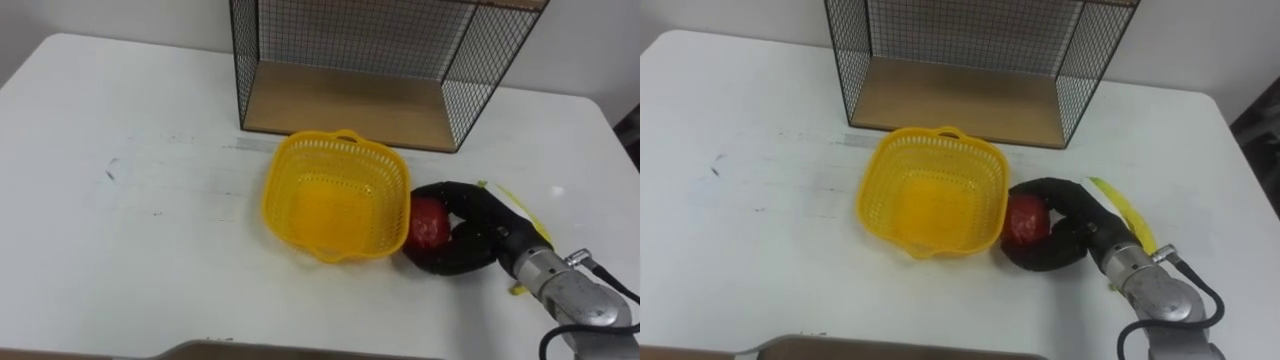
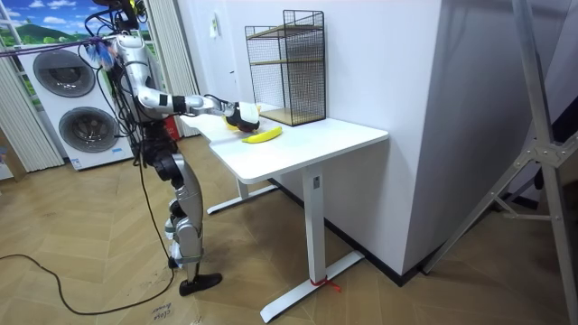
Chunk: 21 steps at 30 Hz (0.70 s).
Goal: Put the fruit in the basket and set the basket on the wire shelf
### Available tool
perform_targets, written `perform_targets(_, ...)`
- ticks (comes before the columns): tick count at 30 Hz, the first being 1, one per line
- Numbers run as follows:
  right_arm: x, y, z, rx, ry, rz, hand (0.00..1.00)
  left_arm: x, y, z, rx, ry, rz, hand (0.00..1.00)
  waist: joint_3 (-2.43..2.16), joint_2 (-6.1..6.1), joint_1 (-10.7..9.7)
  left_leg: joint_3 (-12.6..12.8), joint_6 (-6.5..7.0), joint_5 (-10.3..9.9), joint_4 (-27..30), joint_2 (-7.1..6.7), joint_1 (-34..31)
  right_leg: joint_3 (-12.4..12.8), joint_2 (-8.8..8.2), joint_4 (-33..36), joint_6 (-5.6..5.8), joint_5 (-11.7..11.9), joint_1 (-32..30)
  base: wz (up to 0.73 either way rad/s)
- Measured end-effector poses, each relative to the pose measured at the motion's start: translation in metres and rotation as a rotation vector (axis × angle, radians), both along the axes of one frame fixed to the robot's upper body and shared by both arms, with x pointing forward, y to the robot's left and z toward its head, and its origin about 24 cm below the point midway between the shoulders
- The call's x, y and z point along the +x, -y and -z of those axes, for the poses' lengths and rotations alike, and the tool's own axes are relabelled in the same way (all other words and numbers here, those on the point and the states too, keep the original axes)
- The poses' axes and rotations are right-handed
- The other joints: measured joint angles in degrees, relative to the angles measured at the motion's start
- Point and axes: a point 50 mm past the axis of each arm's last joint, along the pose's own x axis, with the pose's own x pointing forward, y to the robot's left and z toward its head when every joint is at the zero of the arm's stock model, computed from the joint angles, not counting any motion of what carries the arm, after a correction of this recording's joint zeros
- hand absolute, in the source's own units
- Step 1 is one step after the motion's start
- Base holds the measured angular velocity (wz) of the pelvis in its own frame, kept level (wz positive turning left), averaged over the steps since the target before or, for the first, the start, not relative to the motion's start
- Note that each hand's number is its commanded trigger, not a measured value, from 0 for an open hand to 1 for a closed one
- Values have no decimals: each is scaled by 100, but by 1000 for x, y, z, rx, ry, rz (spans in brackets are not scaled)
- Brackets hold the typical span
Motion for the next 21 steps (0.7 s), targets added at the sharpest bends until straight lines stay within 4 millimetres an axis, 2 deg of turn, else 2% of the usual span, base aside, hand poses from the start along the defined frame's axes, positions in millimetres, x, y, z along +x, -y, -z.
perform_targets(8,0,4,-1,-13,10,36,100,4,-1,-2,3,23,4,0,-14,-3,-130,-14,0,0,19,-2,-11,-9,1,-5,2,-2,7,1)
perform_targets(13,0,8,-2,-25,16,49,100,8,-1,-2,3,38,7,0,-43,9,-157,-6,-2,2,-10,-2,14,-2,5,-8,2,-2,8,0)
perform_targets(21,0,18,-7,-38,43,106,100,8,-1,-2,4,39,6,0,-36,19,-131,-7,-2,2,2,3,70,1,1,52,2,-2,4,0)
